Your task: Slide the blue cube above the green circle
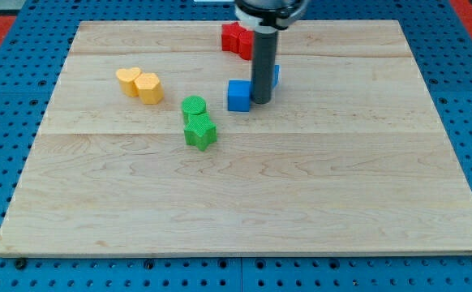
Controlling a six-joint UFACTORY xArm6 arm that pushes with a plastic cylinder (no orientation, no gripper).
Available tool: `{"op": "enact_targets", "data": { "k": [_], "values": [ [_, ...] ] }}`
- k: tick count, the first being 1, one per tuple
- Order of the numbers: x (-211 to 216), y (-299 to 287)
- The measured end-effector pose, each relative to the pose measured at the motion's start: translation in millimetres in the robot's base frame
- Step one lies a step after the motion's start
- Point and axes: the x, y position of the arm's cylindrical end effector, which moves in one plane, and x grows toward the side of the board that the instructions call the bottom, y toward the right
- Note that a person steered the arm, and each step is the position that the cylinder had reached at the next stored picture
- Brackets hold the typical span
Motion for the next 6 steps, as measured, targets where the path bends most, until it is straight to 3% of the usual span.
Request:
{"op": "enact_targets", "data": {
  "k": [4,6],
  "values": [
    [1,13],
    [1,-28]
  ]
}}
